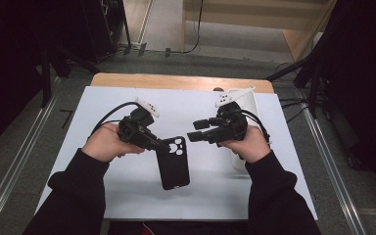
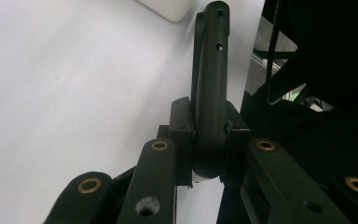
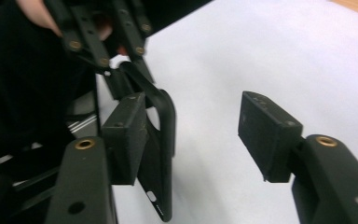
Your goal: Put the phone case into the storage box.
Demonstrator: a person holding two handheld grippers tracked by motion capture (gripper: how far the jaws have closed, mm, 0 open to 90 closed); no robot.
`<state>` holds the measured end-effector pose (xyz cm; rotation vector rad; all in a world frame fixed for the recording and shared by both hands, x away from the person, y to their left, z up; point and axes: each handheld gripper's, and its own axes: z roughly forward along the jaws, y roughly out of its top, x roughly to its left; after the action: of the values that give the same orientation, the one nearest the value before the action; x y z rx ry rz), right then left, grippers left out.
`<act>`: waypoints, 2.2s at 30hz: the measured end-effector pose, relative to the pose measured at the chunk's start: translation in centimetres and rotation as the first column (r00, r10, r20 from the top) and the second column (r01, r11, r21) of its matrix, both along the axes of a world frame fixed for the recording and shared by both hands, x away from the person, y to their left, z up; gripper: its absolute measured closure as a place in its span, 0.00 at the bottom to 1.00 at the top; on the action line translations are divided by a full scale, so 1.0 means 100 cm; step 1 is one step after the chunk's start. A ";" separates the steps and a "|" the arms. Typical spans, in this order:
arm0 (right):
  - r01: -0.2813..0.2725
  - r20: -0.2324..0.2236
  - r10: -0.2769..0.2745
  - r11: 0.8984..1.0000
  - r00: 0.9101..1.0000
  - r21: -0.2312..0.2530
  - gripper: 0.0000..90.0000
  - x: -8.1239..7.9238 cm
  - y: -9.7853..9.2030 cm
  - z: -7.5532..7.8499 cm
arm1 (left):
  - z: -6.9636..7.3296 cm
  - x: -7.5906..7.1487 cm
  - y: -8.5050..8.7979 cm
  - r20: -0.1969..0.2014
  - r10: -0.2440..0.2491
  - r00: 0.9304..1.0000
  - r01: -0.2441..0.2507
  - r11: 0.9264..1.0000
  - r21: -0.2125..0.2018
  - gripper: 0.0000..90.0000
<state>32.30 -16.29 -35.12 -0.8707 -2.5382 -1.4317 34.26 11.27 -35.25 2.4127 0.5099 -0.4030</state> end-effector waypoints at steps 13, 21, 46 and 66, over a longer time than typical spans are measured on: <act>0.212 0.066 -0.207 0.974 0.976 -0.080 0.29 -0.008 0.000 -0.011 | 0.004 0.004 0.008 -0.004 0.087 0.996 -0.087 0.996 0.028 0.87; 0.254 0.073 -0.249 0.965 0.966 -0.070 0.22 -0.008 -0.004 -0.027 | 0.008 0.004 0.012 0.004 0.144 0.990 -0.144 0.989 0.021 0.88; 0.357 0.140 -0.347 0.933 0.927 -0.053 0.00 -0.032 0.019 -0.073 | 0.008 0.011 0.017 0.014 0.302 0.953 -0.302 0.953 0.028 0.87; 0.382 0.167 -0.375 0.924 0.912 -0.016 0.00 -0.037 0.036 -0.077 | 0.006 0.015 0.014 0.097 0.434 0.896 -0.438 0.898 0.026 0.87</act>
<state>28.60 -12.70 -42.84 -1.3731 -2.6317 -1.6040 35.71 12.72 -34.67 2.2569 1.0033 -0.0864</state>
